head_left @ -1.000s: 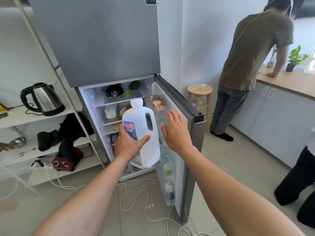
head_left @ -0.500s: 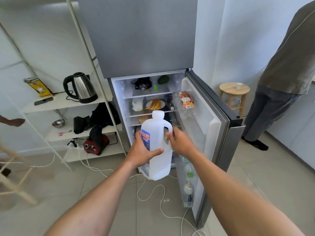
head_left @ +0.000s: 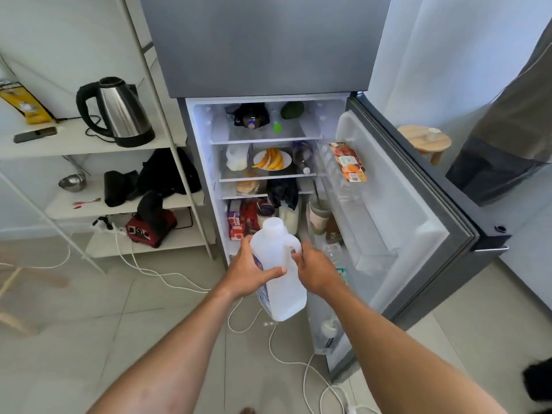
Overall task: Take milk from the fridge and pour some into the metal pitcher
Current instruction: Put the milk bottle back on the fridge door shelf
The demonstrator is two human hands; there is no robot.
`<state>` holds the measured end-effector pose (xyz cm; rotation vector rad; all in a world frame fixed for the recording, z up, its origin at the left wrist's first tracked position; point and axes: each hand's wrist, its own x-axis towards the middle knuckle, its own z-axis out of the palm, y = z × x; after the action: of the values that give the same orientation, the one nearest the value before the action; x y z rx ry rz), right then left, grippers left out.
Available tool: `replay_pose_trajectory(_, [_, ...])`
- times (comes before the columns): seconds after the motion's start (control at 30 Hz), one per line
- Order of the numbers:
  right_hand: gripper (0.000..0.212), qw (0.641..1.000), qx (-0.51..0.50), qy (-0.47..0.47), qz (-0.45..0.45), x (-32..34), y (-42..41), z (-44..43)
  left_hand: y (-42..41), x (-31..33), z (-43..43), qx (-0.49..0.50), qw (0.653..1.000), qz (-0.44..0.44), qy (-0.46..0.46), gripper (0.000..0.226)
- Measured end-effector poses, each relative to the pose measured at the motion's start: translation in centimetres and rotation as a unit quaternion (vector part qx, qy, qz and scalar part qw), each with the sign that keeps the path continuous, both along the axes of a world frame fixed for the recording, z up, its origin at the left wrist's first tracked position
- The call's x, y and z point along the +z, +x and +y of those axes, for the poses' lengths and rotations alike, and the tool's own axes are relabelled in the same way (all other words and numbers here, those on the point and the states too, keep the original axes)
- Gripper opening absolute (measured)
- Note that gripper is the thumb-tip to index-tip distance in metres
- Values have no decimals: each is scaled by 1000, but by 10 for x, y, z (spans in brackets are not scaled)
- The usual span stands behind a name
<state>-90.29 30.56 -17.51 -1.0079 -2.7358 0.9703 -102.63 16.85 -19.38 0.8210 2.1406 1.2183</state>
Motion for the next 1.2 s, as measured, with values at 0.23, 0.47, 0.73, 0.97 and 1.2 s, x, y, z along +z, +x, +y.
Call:
replay_pose_trajectory(0.23, [27,997,-25,3,-72,-45,-44,20,-46,-52,30,-26,997,-64,-16,101])
replay_pose_trajectory(0.47, [29,993,-92,-11,-79,-86,-81,44,-79,-104,69,9,994,-112,0,94])
replay_pose_trajectory(0.73, [44,969,-45,148,-190,-121,-82,83,-82,-166,104,71,981,-181,1,102])
replay_pose_trajectory(0.97, [62,936,-11,245,-251,-176,-59,90,-73,-213,127,78,979,-186,-17,100])
replay_pose_trajectory(1.2, [66,923,20,288,-253,-206,-43,100,-62,-256,147,84,977,-193,-27,100])
